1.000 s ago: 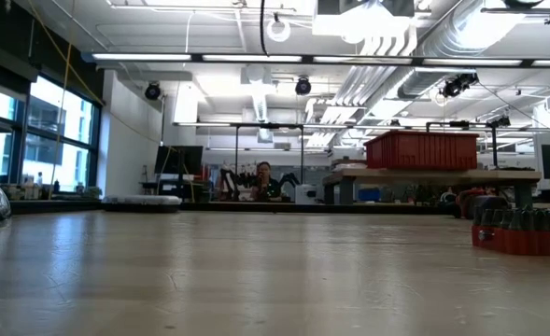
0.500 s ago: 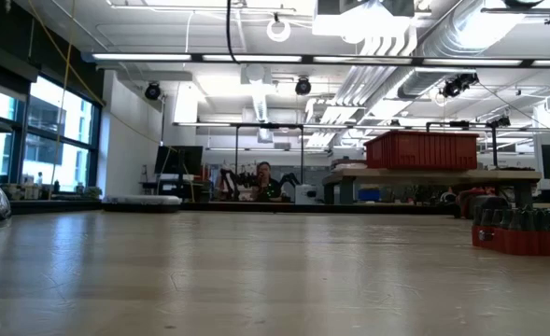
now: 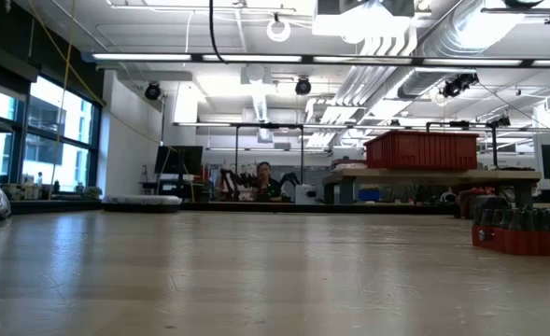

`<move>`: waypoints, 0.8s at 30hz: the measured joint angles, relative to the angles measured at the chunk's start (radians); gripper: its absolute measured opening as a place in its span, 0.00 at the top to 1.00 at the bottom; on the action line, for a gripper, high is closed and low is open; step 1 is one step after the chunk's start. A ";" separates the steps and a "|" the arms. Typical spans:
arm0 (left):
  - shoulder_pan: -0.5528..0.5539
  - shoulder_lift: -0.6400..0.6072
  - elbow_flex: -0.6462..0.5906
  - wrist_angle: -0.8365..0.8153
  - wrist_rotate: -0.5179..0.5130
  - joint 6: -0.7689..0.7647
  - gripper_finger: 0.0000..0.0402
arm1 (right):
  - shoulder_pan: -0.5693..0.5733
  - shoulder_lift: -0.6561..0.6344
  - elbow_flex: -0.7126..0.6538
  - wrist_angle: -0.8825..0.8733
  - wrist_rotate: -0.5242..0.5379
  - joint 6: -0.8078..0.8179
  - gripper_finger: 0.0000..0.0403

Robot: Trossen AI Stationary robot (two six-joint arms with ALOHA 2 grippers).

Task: Coil cords
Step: Coil the blue wire onto the spool

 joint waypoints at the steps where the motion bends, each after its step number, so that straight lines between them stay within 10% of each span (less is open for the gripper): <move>1: 0.000 0.000 0.000 0.000 0.000 -0.007 0.98 | 0.000 0.000 0.000 -0.002 -0.001 0.000 1.00; 19: 0.046 -0.124 -0.001 -0.011 -0.110 0.010 0.57 | -0.006 -0.016 0.001 -0.051 -0.022 0.018 1.00; 24: 0.123 -0.105 0.000 0.123 0.008 0.012 0.55 | 0.000 -0.016 0.001 -0.036 -0.067 0.045 1.00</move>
